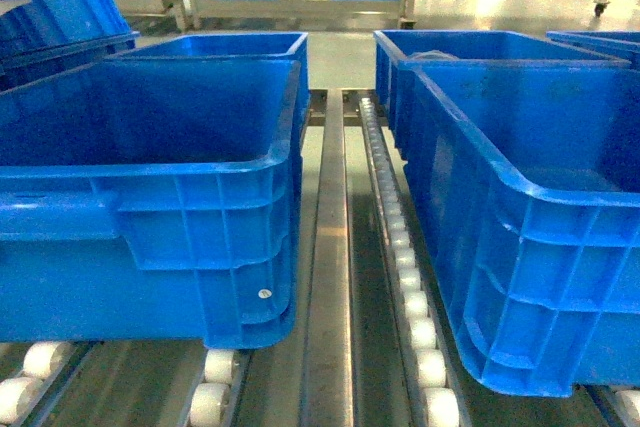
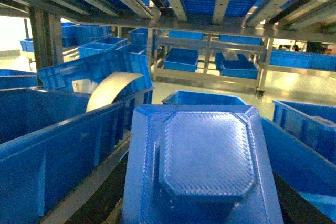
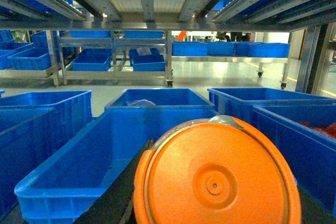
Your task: Sort blue parts and orange caps into right shelf containers
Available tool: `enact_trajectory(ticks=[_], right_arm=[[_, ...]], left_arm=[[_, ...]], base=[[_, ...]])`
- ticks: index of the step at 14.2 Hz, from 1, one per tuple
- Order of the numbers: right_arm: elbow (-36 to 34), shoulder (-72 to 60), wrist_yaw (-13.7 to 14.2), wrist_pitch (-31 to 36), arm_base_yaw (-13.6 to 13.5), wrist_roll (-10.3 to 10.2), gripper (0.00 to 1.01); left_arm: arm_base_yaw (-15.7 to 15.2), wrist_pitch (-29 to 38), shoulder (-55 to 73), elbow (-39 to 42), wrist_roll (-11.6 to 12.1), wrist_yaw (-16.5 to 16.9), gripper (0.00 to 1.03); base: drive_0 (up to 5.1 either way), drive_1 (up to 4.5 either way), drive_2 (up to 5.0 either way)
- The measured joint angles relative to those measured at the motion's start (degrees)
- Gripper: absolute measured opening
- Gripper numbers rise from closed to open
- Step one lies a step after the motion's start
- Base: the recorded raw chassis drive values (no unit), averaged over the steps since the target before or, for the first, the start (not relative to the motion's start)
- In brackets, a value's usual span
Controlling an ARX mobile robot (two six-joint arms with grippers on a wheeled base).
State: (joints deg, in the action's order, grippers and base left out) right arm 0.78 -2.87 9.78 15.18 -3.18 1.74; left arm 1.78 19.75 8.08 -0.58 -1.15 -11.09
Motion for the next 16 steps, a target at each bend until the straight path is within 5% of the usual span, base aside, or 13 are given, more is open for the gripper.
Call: enact_trajectory(ticks=[1,3,5,7,8,11,12,13,14,16], right_arm=[[0.09,-2.25,-1.29,2.54,0.39,0.0,0.43],[4.02,-20.44,-4.57,19.91,1.88,0.28,0.43],[15.37,-44.22,-6.05,31.61,1.14,0.28,0.43],[28.15,-65.33,-6.1,30.53,-0.74,-0.07,0.43],[33.11,-73.7,-6.38,28.72,-1.77,-0.07,0.43],[40.13,-83.17,-3.78,28.59,-4.13,0.31,0.78],[40.5,-83.17,-0.68,29.03,-4.92,2.05,0.93],[41.29,-83.17,3.72,26.29,-5.51,4.48,1.0],[41.29,-83.27,5.27,25.86,-5.49,6.47,0.97],[35.39,-80.0,-2.16,32.54,-3.78,2.19,0.76]], left_arm=[[0.04,7.23,6.97,-0.11,-0.44,0.48,0.41],[-0.68,25.35,28.3,-4.57,-1.01,3.98,0.41],[-0.5,36.06,51.19,-19.12,-1.62,6.14,0.41],[1.05,28.81,70.18,-34.6,-2.03,6.51,0.41],[1.22,24.46,77.4,-41.05,-3.23,7.13,0.51],[1.64,23.21,80.81,-46.42,-4.9,7.96,0.89],[2.01,23.1,79.41,-45.66,-4.96,8.52,1.0],[2.54,22.18,78.36,-44.78,-4.68,7.02,0.97],[2.75,22.01,78.16,-44.5,-4.42,6.34,0.98],[2.29,23.74,74.58,-38.97,-1.27,7.08,0.79]], base=[[0.0,0.0,0.0],[0.0,0.0,0.0],[0.0,0.0,0.0],[0.0,0.0,0.0],[0.0,0.0,0.0],[0.0,0.0,0.0],[0.0,0.0,0.0],[0.0,0.0,0.0],[0.0,0.0,0.0],[0.0,0.0,0.0]])
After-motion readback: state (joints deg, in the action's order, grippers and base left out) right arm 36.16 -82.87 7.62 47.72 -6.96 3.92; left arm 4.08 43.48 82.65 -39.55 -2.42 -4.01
